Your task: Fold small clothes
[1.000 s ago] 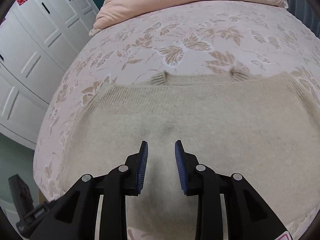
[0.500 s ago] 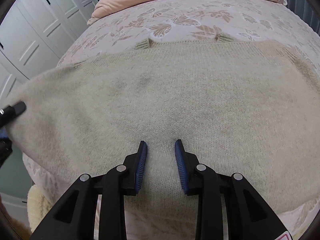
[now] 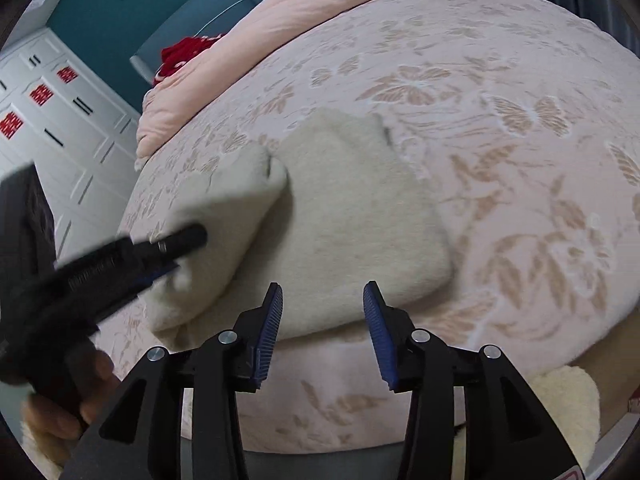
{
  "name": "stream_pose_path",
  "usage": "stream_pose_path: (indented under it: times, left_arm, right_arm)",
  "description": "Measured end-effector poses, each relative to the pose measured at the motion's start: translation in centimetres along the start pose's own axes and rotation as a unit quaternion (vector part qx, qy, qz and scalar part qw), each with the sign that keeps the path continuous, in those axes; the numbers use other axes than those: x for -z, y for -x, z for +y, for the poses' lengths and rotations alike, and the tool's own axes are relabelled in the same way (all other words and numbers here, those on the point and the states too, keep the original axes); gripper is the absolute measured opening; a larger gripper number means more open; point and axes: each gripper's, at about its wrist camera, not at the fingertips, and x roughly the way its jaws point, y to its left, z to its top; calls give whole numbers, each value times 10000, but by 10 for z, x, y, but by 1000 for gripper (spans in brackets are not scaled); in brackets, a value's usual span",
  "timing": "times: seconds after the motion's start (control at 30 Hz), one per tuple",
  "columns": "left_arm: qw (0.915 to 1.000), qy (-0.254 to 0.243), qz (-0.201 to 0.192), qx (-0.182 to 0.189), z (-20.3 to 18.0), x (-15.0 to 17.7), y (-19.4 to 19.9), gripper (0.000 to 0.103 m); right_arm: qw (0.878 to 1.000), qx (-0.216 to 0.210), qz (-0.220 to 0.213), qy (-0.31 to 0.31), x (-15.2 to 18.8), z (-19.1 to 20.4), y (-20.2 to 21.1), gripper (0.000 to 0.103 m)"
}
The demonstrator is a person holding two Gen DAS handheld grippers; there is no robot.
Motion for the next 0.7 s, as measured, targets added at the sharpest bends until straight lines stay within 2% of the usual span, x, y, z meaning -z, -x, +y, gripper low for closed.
stream_pose_path:
  times: [0.03,0.07,0.1,0.17,0.27,0.37,0.5,0.53,0.57,0.6,0.63,0.7]
  left_arm:
    - [9999,-6,5,132,4,11,2,41]
    - [9999,-67,-34,132,8,23,9,51]
    - [9998,-162,-94,39,13,32,17,56]
    - [9981,-344,-168,-474,25,46,29,73]
    - [9919,-377,-228,-1189,52,57,36,73]
    - [9893,-291,-138,-1426,70,59,30,74]
    - [9840,-282,-35,-1757,77,55,8,77]
    - [9839,-237,-38,-1771,79,54,4,76]
    - [9838,-160,-14,-1783,82,53,0,62]
    - [9865,-4,99,-1632,87,52,-4,50]
    - [9891,146,235,-1444,91,51,-6,39]
    - [9901,229,211,-1369,92,50,-2,23]
  right_arm:
    - [10000,3,-47,-51,-2,-5,6,55]
    - [9999,-32,-112,-85,-3,-7,12,59]
    - [9997,-134,-157,-110,-6,-8,16,61]
    - [9987,-485,-125,-134,-12,-2,14,72]
    - [9960,-860,126,-192,-23,17,-6,77]
    - [9943,-965,454,-29,-31,50,-36,79]
    - [9944,-552,843,309,-38,91,-78,79]
    - [9949,-480,831,316,-40,96,-84,68]
    - [9952,-478,782,337,-42,101,-88,26]
    - [9953,-475,754,388,-46,105,-89,20]
    - [9953,-607,649,390,-52,107,-82,19]
    - [9895,-1435,-43,189,-65,104,-37,17]
